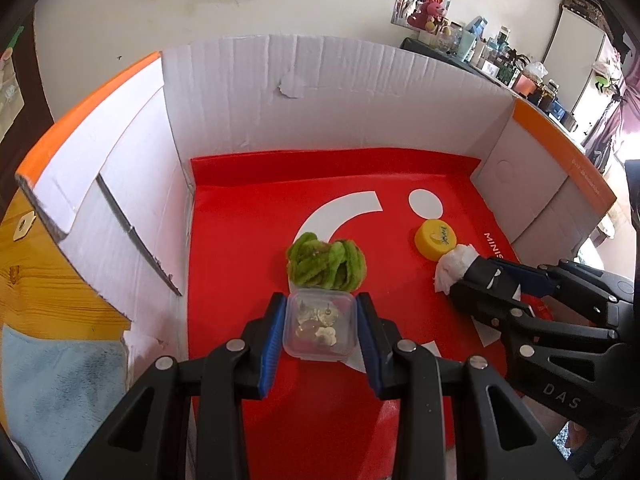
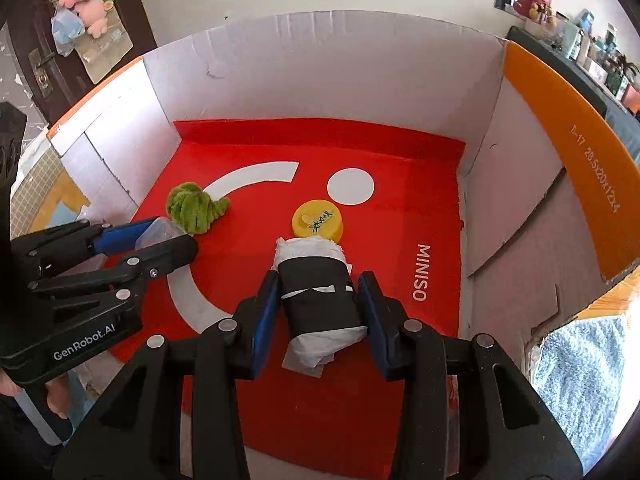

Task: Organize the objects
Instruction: 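Lower the roll and plastic box onto the red floor and open both grippers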

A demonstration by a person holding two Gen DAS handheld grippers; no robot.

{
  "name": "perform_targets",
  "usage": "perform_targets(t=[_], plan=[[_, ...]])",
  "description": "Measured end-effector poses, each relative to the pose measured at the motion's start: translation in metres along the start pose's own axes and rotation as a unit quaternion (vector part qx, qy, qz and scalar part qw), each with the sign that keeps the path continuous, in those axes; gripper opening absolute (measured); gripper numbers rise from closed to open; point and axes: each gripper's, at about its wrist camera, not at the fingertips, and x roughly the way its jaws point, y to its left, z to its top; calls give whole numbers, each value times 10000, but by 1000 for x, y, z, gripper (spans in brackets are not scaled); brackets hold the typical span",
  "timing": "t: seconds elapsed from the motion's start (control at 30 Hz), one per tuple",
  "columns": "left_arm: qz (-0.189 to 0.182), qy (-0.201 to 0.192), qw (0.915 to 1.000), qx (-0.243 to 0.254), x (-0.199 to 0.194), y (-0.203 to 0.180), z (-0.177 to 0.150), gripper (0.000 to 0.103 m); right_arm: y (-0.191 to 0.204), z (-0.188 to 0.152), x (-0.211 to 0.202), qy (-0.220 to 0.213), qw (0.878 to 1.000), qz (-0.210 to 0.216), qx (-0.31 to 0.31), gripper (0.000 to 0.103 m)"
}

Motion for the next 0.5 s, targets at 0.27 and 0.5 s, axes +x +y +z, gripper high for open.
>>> perform_targets(t=[0.27, 0.5], plan=[[-3, 4, 10000, -3, 0, 0, 0, 37, 1, 0, 0, 9, 10000, -21, -17, 38], [4, 2, 10000, 2, 0, 0, 0, 37, 1, -1, 0, 2, 10000, -25, -42, 39]])
